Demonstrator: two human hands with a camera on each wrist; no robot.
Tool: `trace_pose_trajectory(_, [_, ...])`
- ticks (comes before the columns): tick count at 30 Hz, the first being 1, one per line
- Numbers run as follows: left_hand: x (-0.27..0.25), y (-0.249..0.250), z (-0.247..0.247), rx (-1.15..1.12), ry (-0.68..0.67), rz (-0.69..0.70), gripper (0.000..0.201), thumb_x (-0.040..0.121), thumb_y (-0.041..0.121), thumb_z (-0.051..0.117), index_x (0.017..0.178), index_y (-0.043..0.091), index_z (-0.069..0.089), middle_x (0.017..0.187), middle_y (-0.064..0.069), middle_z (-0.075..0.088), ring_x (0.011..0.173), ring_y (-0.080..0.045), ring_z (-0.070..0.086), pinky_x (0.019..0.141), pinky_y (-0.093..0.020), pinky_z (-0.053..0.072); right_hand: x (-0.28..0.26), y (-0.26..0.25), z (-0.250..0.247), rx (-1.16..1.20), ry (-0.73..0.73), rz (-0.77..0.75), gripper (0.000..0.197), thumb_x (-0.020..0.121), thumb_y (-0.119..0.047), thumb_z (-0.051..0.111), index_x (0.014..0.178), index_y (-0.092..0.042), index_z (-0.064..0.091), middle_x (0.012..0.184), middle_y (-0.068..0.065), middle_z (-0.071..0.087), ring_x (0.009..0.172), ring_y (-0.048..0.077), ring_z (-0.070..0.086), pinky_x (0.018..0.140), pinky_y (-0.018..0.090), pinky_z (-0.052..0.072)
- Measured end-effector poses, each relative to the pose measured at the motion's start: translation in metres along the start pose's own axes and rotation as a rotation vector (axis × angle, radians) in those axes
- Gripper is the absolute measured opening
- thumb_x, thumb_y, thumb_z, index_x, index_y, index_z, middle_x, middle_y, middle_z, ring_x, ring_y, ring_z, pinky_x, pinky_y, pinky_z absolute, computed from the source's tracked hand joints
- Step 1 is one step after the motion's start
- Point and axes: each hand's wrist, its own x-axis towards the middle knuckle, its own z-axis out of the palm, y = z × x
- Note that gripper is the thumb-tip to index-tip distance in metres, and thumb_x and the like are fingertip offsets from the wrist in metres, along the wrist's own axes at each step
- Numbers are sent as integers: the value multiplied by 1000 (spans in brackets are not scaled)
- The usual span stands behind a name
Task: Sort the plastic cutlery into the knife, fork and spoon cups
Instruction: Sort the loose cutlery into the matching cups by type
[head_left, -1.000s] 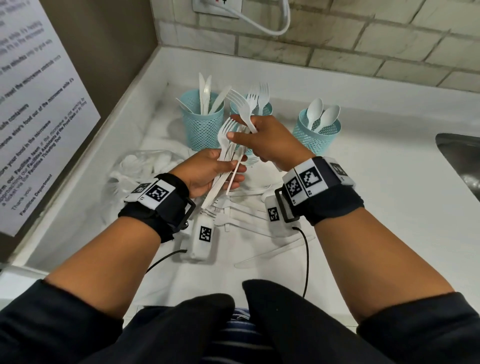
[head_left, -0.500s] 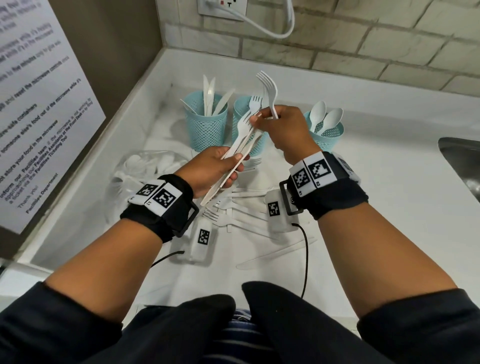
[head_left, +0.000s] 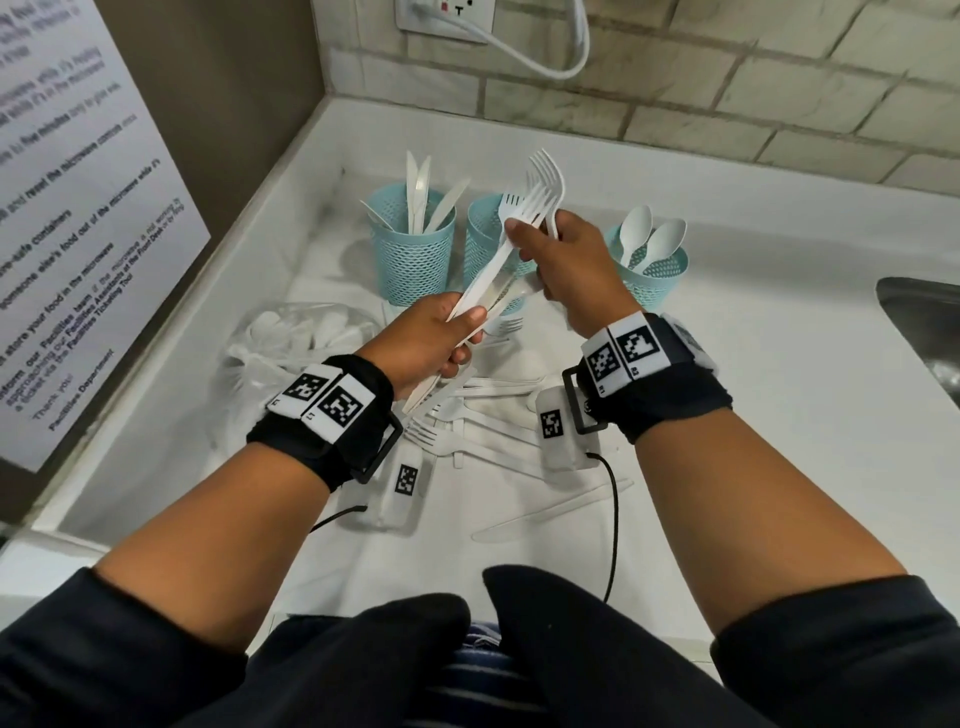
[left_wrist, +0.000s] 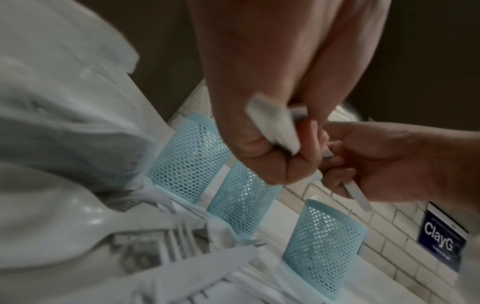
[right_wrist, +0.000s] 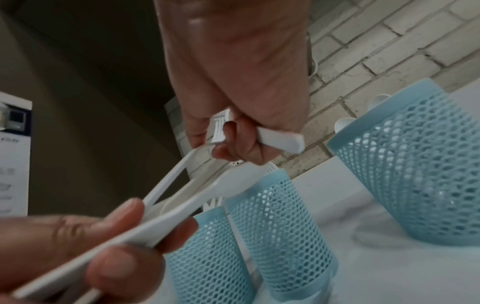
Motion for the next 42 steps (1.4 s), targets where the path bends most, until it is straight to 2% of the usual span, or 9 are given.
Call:
trace_pose_trajectory(3, [0, -1, -2, 8, 3, 9, 20, 99, 15, 41, 81, 16, 49, 72, 2, 44, 44, -1, 36, 41, -12, 28, 7, 5, 1, 99, 3, 37, 17, 94, -19, 53, 77, -15, 54, 66, 0, 54, 36, 1, 39, 38, 16, 31])
trace_pose_trajectory(9, [1, -3, -5, -8, 30, 2, 16, 99, 16, 42, 84, 16, 48, 71, 2, 43, 50, -5, 35, 41, -11, 29, 23, -13, -2, 616, 126, 144, 20, 103, -14, 27, 101, -2, 43, 75, 10, 65, 64, 18, 63, 61, 30, 56])
trace_pose_trajectory(13, [1, -4, -11, -31, 39, 13, 19, 99, 15, 42, 81, 18, 47, 71, 2, 43, 49, -4, 36, 43, -12, 30, 44, -26, -10, 965, 259, 116, 14, 102, -12, 29, 94, -9, 40, 60, 5, 42, 39, 11, 46, 54, 29, 50])
trace_pose_trajectory(17, [2, -5, -15, -70, 52, 11, 18, 99, 14, 42, 82, 18, 47, 71, 2, 43, 50, -4, 38, 43, -12, 32, 66, -31, -16, 848, 331, 37, 21, 98, -8, 42, 77, -10, 41, 53, 1, 37, 39, 8, 39, 42, 21, 34])
trace_pose_trajectory(22, [1, -5, -17, -117, 69, 33, 17, 98, 13, 43, 84, 17, 50, 72, 1, 44, 52, -5, 38, 44, -12, 32, 84, -28, -5, 807, 339, -91, 14, 100, -9, 34, 88, -13, 39, 46, -5, 48, 55, 11, 53, 54, 20, 39])
trace_pose_trajectory(29, [1, -7, -19, -172, 81, 17, 11, 98, 10, 43, 90, 14, 48, 71, 1, 44, 55, -7, 42, 48, -14, 36, 89, 0, 22, 547, 217, -72, 11, 96, 1, 40, 103, -8, 39, 77, 3, 47, 59, 8, 52, 56, 17, 46])
trace_pose_trajectory(34, [0, -6, -20, -189, 87, -15, 3, 97, 13, 45, 100, 13, 47, 76, 0, 46, 48, -3, 55, 50, -13, 46, 87, 9, 18, 253, 124, -12, 37, 89, 2, 52, 121, -11, 39, 97, 8, 51, 73, 11, 53, 62, 17, 47])
trace_pose_trajectory(38, [-1, -5, -19, -203, 93, -14, 3, 97, 14, 46, 97, 16, 48, 81, 0, 51, 51, -4, 61, 49, -12, 47, 84, 3, 10, 163, 89, -48, 56, 80, 0, 66, 129, -9, 40, 112, 10, 51, 104, 21, 54, 90, 29, 50])
trace_pose_trajectory(42, [-2, -1, -17, -191, 72, 12, 8, 98, 11, 44, 104, 16, 47, 86, 0, 64, 53, -6, 63, 47, -12, 45, 76, -8, 9, 6, 228, -315, 41, 84, -11, 64, 122, -7, 49, 116, 0, 55, 108, 8, 51, 82, 5, 39])
